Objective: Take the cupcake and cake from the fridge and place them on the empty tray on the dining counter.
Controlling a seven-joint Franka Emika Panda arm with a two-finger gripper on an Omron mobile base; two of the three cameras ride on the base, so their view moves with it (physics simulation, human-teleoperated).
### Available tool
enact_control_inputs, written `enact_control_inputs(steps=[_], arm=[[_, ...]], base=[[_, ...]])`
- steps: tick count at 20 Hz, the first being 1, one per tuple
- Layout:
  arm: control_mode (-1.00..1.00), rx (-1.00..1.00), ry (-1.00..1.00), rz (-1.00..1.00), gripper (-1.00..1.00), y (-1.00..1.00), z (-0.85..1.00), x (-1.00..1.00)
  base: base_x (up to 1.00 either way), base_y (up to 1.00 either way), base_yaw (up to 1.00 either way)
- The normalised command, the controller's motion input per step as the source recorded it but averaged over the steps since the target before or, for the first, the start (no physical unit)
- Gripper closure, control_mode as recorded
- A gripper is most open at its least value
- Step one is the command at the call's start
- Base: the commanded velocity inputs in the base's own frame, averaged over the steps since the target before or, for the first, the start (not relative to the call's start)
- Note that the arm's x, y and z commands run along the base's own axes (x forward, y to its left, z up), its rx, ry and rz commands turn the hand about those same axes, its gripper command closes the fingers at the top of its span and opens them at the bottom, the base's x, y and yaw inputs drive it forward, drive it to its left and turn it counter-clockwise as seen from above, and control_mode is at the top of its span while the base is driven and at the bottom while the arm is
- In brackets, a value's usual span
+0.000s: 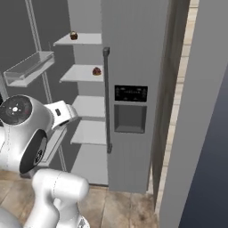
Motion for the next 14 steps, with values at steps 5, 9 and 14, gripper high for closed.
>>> enact_control_inputs(steps=[5,9,14], arm=[[1.00,0.00,0.00,0.00,-1.00,0.00,0.00,0.00],[1.00,0.00,0.00,0.00,-1.00,0.00,0.00,0.00],[1.00,0.00,0.00,0.00,-1.00,0.00,0.00,0.00]], base=[[0.29,0.08,-0.18],[0.84,0.30,-0.05],[1.00,0.65,0.00]])
